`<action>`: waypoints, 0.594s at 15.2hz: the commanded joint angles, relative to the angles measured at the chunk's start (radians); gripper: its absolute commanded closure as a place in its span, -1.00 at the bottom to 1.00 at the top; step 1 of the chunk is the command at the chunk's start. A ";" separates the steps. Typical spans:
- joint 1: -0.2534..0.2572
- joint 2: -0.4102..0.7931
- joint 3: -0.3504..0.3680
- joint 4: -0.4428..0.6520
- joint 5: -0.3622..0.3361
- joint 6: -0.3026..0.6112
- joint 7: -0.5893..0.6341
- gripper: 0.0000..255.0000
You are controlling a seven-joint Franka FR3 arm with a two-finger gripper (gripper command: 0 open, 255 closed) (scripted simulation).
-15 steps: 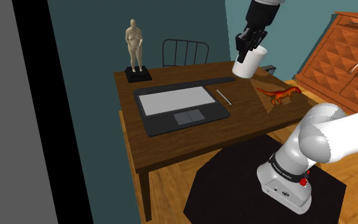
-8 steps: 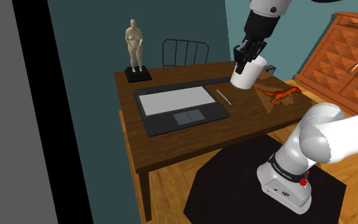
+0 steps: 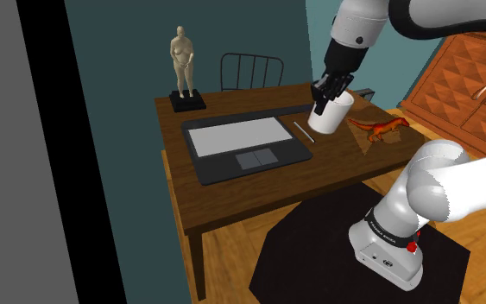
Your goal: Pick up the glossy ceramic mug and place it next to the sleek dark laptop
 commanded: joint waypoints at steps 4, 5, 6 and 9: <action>0.005 -0.014 0.006 -0.076 0.006 0.062 0.004 1.00; 0.005 -0.016 0.007 -0.090 0.007 0.075 0.004 1.00; 0.006 -0.017 0.009 -0.104 0.009 0.087 0.005 1.00; 0.009 -0.020 0.013 -0.146 0.012 0.126 0.007 1.00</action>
